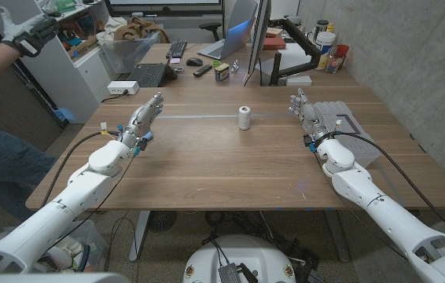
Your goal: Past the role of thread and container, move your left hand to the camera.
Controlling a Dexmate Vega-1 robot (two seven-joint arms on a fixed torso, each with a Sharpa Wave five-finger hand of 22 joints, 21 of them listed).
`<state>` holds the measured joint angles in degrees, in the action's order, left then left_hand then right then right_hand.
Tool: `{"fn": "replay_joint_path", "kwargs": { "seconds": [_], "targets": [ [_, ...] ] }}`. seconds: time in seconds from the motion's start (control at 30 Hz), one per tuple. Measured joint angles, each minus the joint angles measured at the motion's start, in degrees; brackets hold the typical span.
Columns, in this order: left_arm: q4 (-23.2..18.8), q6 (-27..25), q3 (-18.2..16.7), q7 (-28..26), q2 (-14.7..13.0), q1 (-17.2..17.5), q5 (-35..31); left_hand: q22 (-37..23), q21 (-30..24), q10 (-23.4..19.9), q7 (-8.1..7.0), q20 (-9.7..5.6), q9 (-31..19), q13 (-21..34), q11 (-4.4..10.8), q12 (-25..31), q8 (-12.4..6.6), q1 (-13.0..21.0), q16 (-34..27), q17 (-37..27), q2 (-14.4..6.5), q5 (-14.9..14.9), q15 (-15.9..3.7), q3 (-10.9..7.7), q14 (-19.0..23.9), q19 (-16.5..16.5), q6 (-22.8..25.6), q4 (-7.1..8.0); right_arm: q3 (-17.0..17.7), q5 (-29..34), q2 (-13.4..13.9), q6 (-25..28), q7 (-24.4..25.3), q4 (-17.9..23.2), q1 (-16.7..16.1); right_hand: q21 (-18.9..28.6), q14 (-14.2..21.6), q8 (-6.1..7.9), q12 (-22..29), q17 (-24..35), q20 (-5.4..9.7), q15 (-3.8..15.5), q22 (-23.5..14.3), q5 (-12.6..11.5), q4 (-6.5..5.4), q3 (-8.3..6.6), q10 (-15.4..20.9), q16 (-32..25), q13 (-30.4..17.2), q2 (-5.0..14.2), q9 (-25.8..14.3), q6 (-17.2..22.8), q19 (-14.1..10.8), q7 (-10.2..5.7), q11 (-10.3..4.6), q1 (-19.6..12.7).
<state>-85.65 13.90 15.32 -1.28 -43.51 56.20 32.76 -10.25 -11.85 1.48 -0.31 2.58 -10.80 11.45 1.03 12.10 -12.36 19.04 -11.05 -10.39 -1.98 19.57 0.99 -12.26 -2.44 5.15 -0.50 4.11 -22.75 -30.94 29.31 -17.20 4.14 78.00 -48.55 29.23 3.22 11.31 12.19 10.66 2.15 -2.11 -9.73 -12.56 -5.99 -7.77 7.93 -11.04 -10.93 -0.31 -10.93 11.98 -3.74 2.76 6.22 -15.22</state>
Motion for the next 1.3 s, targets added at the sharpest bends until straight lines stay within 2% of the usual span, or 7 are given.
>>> {"fn": "replay_joint_path", "kwargs": {
  "seconds": [0.7, 1.3],
  "targets": [
    [-2.7, -1.6, -2.2, -1.9, -3.5, 2.5, -1.5, 0.0, 0.2, 0.0, 0.00, -0.01, -0.3, 0.0, 0.00, 0.0, 0.00, 2.7, 0.0, 0.0, -0.4, -0.3, 0.00, -1.10, 0.0, 0.0, 0.0, -1.45, -0.5, 0.4, -0.7, -0.6, -0.3, -1.6, 1.1, -0.6, 0.6, 0.00, 0.4, 0.0, 0.00, 0.60, 0.0, 0.0, -0.01, 0.00, 0.4, -0.2, 0.3, 0.04, 0.0, 0.4, 0.0, -0.41, -0.38, 0.0],
    [-4.7, -2.9, -3.9, -3.4, -5.6, 4.2, -2.6, 0.0, 0.2, -0.2, -0.14, -0.01, -0.3, 0.0, 0.21, 0.0, 0.00, 4.3, 0.0, 0.0, -1.0, -0.9, 0.00, -1.64, 0.0, 0.0, -0.2, -2.46, 0.1, 0.4, -0.1, -0.9, 0.1, -0.8, 0.6, -1.1, 1.4, 0.00, 0.4, 0.0, 0.02, 0.79, 0.0, 0.0, 0.23, 0.23, 1.4, -0.2, 0.3, 0.04, 0.0, 1.0, -0.4, -0.40, -0.79, 0.0]
  ]
}}
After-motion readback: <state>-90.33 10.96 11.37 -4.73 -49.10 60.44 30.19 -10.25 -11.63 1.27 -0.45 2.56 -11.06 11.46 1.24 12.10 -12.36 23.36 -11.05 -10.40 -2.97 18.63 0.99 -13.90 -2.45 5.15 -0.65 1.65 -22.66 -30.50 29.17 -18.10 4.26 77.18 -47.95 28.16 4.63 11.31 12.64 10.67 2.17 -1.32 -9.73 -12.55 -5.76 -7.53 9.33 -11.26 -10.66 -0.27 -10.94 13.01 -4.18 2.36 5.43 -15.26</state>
